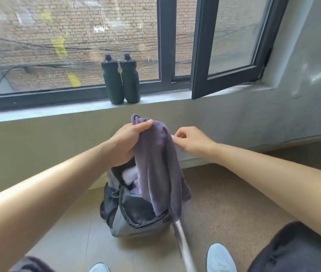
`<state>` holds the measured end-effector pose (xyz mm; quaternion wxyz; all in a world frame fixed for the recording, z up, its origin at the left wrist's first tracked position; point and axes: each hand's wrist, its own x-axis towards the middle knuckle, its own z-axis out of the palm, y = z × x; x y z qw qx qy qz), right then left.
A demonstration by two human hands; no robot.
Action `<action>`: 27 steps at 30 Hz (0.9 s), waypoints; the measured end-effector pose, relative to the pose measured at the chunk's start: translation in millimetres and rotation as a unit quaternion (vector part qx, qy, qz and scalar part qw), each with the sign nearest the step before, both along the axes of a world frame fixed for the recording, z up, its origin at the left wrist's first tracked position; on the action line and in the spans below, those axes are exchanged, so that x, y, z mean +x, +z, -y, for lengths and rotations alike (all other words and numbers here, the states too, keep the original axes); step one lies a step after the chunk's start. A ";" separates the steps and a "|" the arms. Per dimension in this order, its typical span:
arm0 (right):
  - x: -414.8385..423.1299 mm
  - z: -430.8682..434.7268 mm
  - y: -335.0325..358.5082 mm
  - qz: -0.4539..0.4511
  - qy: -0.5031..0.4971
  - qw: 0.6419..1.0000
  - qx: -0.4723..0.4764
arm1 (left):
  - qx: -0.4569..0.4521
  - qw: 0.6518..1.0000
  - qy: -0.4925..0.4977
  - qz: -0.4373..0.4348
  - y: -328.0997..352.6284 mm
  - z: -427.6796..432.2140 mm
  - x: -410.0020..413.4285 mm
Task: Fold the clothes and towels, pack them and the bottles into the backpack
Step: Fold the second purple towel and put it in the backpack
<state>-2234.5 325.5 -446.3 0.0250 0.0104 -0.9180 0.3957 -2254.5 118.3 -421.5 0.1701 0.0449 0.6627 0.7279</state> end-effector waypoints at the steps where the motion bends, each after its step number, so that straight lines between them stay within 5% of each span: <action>1: 0.7 -0.3 -4.6 0.015 -0.013 1.000 -0.010 | 0.022 1.000 0.020 0.005 2.8 1.0 -3.6; 6: -3.0 -1.6 -10.8 0.196 0.040 0.978 -0.052 | 0.095 0.989 0.106 0.026 -1.1 7.5 -20.9; 10: -14.9 2.1 -16.5 0.117 0.125 0.982 -0.085 | 0.119 0.984 0.130 0.037 -4.1 14.2 -32.6; 13: -30.8 18.3 -26.2 0.021 0.104 0.993 -0.057 | 0.141 0.982 0.120 0.035 -1.8 16.5 -38.9; 18: -43.3 33.8 -22.2 0.005 0.083 0.992 -0.097 | 0.143 0.980 0.136 0.032 -2.2 27.4 -42.1; 21: -41.0 39.6 -17.8 0.041 0.079 0.990 -0.105 | 0.143 0.976 0.157 0.036 -1.5 36.5 -39.4; 27: -28.2 44.2 -30.1 0.206 0.175 0.961 0.056 | 0.175 0.975 0.130 0.049 10.7 53.2 -29.5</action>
